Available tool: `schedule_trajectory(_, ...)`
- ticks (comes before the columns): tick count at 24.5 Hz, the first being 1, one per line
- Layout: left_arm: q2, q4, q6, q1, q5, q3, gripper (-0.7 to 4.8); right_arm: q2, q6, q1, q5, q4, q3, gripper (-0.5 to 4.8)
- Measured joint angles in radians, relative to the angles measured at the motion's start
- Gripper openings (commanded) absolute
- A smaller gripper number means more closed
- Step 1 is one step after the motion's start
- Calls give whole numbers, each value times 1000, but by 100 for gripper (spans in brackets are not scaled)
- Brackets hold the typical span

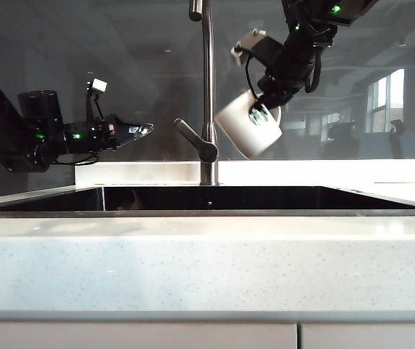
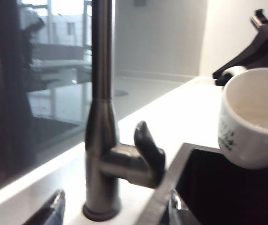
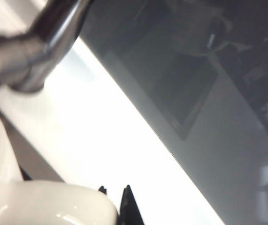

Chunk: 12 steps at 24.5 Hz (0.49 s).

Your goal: Pick up the mug next to the sink, go to the faucet to get some water, pour the water into the sink, and finally put the mug back to its place.

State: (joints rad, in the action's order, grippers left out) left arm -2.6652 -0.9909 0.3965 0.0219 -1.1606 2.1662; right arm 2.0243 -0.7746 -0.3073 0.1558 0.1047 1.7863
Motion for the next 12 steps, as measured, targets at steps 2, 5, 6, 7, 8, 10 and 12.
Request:
schedule_trajectory(2, 0, -32, 21, -2, -53, 0, 276, 0, -85, -3, 39, 14, -1, -9)
schedule_trajectory(5, 0, -164, 145, -1, -146, 0, 263, 0, -274, -13, 156, 34, -1, -9)
schedule_trajectory(6, 0, -195, 176, -1, -166, 0, 258, 0, -303, -13, 176, 43, -1, -9)
schedule_trajectory(7, 0, -238, 217, -1, -185, 0, 246, -1, -323, -13, 190, 50, -1, -9)
schedule_trajectory(8, 0, -272, 254, -1, -194, 0, 240, -1, -344, -15, 202, 57, -1, -9)
schedule_trajectory(10, 0, -343, 328, -2, -201, 0, 239, -1, -384, -22, 227, 70, -1, -9)
schedule_trajectory(12, 0, -407, 393, -4, -201, 0, 239, -2, -421, -33, 235, 74, -1, -9)
